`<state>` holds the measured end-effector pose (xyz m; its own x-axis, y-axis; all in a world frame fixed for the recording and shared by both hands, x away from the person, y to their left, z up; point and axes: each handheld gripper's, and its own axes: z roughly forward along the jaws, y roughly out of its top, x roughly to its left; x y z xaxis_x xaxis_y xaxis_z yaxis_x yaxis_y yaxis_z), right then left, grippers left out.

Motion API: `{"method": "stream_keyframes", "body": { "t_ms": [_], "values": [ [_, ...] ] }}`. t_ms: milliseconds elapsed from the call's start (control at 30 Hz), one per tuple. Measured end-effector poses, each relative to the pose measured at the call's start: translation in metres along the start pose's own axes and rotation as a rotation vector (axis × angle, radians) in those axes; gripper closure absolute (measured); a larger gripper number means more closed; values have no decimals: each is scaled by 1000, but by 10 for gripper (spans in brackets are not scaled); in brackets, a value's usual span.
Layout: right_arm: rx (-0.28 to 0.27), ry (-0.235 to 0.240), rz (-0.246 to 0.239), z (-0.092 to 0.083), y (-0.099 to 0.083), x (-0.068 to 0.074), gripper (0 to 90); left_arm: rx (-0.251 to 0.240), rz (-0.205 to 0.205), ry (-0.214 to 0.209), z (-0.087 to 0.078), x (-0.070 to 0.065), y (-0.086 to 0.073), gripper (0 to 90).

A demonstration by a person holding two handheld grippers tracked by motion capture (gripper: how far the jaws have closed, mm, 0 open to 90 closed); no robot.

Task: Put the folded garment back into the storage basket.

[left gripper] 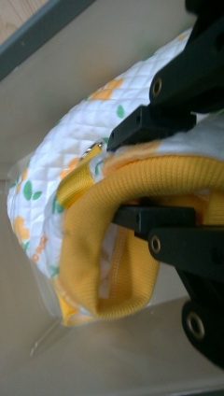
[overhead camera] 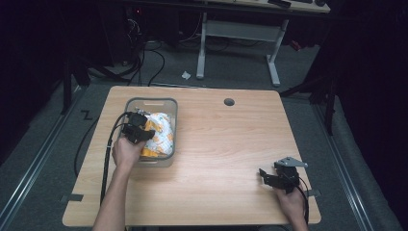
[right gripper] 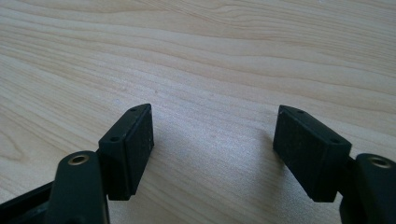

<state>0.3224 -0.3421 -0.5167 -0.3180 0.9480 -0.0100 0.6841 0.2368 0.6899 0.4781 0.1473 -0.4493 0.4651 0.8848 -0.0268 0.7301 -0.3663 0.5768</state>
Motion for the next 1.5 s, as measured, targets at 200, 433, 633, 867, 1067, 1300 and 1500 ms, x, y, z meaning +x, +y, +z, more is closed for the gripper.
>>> {"method": "stream_keyframes", "body": {
  "t_ms": [200,433,633,867,1067,1300,1500],
  "values": [
    [0,0,0,0,0,0,292,-32,-55,43,-4,5,-2,486],
    [0,0,1,0,0,0,292,-107,-72,27,-19,2,-6,442],
    [1,0,3,0,0,0,292,-180,-89,-19,-33,-6,-8,417],
    [1,0,1,0,0,0,291,-243,-83,-51,-47,-18,-10,413],
    [1,1,0,0,0,0,291,-301,-68,-21,-58,-27,-13,413],
    [1,1,0,0,0,0,291,-330,-38,-44,-66,-38,-17,408],
    [1,1,1,0,0,0,291,-345,-35,-68,-71,-45,-21,399]
  ]
}}
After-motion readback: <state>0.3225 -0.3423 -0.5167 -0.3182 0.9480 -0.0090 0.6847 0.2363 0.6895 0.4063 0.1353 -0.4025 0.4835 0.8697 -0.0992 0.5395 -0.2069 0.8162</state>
